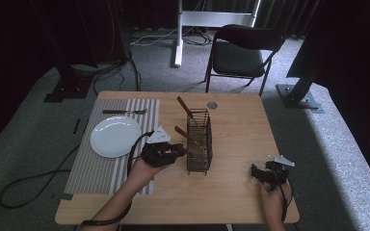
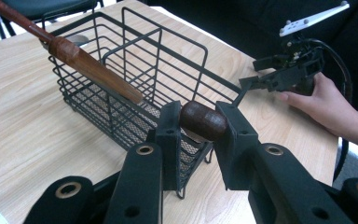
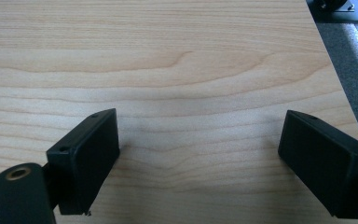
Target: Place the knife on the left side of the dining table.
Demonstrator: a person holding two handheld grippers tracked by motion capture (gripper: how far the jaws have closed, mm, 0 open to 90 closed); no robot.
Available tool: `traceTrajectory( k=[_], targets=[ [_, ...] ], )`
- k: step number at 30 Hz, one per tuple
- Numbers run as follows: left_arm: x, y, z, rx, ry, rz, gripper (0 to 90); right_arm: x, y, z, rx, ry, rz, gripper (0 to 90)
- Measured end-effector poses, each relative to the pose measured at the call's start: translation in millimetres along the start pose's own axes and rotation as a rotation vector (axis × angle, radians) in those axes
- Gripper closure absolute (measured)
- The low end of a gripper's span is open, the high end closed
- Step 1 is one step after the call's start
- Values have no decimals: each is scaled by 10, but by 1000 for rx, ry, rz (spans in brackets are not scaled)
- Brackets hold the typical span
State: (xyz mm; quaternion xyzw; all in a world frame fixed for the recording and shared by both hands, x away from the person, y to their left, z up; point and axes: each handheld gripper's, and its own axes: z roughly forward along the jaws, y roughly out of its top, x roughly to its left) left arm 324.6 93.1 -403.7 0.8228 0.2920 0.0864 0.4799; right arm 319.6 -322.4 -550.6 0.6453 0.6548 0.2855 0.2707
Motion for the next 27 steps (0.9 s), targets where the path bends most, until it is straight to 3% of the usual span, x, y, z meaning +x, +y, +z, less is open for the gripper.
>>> traceTrajectory(
  k=[4,12,14,21,27],
  targets=[
    [22,9,9,0,-32,-6,744,0,0,0,0,0,0,117],
    [3,88,6,-11,-29,0,750,0,1,0,0,1,0,117],
    [-7,122,-17,-13,-14,15,750,0,1,-1,1,1,1,117],
    [-3,217,-119,-44,-21,20,751,0,1,-1,2,1,1,116],
    [-47,347,-285,-75,-2,41,751,1,1,-1,1,1,2,116]
  ],
)
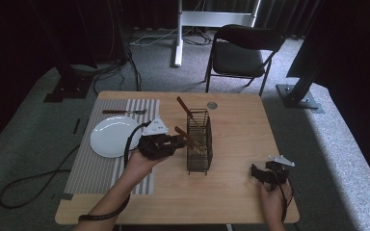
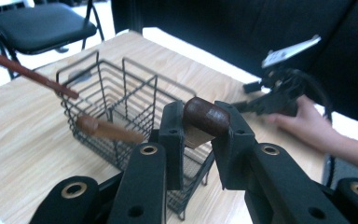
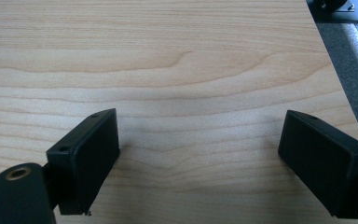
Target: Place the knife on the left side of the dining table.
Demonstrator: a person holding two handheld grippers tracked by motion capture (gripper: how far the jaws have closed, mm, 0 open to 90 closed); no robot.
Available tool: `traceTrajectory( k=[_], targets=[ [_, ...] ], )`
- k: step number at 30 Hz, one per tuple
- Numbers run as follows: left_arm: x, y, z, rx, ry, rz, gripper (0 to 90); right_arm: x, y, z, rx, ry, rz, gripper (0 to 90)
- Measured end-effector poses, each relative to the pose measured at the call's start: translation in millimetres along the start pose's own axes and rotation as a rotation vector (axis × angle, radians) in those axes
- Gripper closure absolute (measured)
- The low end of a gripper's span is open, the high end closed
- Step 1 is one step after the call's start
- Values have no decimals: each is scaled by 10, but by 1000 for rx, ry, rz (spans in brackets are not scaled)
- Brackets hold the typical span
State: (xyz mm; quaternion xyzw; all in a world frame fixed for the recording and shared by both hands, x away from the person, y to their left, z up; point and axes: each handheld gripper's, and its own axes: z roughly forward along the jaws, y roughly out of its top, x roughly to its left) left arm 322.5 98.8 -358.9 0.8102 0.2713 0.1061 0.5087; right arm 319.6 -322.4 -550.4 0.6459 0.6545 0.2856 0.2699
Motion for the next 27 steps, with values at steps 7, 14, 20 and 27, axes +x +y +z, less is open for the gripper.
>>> traceTrajectory(
  k=[7,14,20,27],
  targets=[
    [-35,135,-212,-28,4,29,752,0,0,1,0,0,0,116],
    [-24,172,-477,-59,21,21,752,0,0,0,0,0,0,116],
    [-64,102,-787,-53,76,41,751,-1,0,0,1,0,-1,117],
    [11,-110,-1035,-40,115,30,751,0,-1,1,0,-1,-1,117]
  ],
)
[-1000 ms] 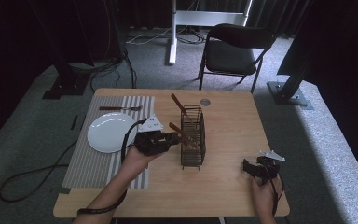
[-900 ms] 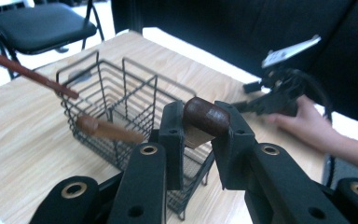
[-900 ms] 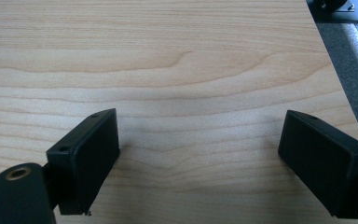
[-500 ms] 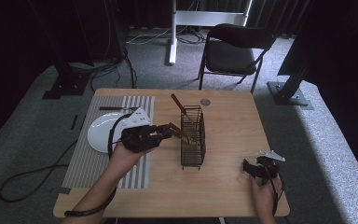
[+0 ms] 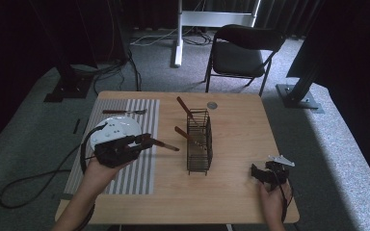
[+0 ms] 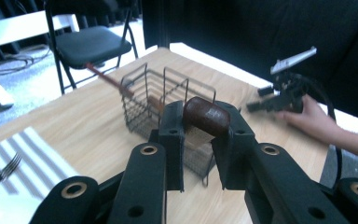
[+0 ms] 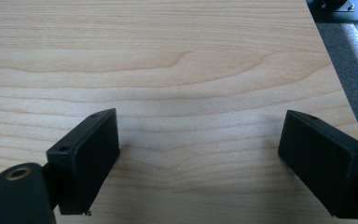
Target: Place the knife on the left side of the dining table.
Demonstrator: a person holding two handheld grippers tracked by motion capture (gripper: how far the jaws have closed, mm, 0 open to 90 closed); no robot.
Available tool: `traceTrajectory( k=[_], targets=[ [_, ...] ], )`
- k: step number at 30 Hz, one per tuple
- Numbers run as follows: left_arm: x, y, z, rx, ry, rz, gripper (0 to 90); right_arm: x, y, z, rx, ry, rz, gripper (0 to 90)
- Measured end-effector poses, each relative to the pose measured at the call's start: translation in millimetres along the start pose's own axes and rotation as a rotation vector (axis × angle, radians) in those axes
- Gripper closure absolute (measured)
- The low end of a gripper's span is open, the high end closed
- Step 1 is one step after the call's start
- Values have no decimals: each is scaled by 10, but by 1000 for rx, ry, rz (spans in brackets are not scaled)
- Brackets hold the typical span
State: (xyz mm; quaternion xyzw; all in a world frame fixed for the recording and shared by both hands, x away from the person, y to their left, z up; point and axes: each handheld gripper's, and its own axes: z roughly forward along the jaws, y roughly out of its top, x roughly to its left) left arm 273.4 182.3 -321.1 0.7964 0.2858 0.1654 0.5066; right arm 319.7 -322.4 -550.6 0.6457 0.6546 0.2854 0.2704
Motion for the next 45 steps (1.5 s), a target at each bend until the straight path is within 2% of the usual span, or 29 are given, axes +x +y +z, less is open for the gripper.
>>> traceTrajectory(
  k=[2,5,9,12,17,21,23,25,31,38,45],
  targets=[
    [75,-121,-29,27,4,-15,751,0,0,0,0,0,0,117],
    [210,-339,-63,60,19,-65,752,0,0,0,0,0,0,117],
    [340,-577,-127,85,44,-110,751,0,0,0,0,0,0,117],
    [407,-715,-157,97,48,-139,751,0,0,0,0,0,0,117],
    [520,-901,-222,116,86,-176,751,0,0,0,0,0,0,117],
    [610,-1028,-264,137,93,-208,751,0,0,0,0,0,0,117],
    [645,-1078,-267,135,85,-221,751,0,0,0,0,0,0,117],
    [670,-1108,-264,133,98,-226,751,0,0,0,0,0,0,117],
    [724,-1159,-248,133,68,-262,750,0,0,0,0,0,0,117],
    [813,-1228,-292,140,62,-337,748,0,0,0,0,0,0,117],
    [860,-1316,-341,139,57,-382,745,1,5,4,1,-2,1,117]
  ],
)
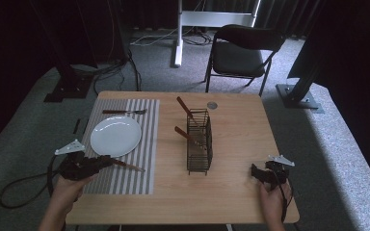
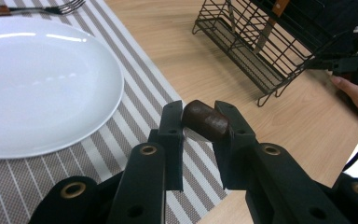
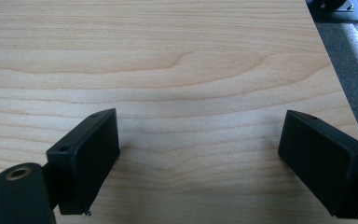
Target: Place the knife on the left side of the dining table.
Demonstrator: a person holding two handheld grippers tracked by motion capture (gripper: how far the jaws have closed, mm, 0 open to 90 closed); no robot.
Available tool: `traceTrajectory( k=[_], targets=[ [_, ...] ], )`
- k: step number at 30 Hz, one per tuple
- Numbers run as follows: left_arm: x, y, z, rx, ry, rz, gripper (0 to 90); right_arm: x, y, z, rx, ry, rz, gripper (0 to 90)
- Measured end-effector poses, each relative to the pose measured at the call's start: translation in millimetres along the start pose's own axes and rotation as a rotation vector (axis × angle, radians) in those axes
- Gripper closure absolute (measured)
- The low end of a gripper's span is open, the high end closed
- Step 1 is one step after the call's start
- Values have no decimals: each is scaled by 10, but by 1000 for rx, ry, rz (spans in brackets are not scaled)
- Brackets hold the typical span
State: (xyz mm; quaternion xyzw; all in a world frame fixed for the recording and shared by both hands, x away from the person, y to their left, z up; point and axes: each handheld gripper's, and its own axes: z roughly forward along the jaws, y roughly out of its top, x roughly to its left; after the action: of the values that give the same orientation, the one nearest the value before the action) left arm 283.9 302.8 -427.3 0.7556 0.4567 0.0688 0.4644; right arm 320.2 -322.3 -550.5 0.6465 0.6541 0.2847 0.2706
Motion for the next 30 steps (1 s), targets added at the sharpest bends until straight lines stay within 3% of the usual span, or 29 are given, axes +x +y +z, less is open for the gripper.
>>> traceTrajectory(
  k=[7,14,25,30],
  targets=[
    [156,-152,-46,-15,-33,-86,743,0,1,-1,1,0,0,117],
    [295,-309,-67,-16,-34,-157,777,1,0,-1,1,0,1,117],
    [537,-469,80,17,117,-226,595,1,0,-1,1,0,0,117],
    [631,-504,176,39,155,-255,520,1,0,-1,1,0,0,117]
  ],
)
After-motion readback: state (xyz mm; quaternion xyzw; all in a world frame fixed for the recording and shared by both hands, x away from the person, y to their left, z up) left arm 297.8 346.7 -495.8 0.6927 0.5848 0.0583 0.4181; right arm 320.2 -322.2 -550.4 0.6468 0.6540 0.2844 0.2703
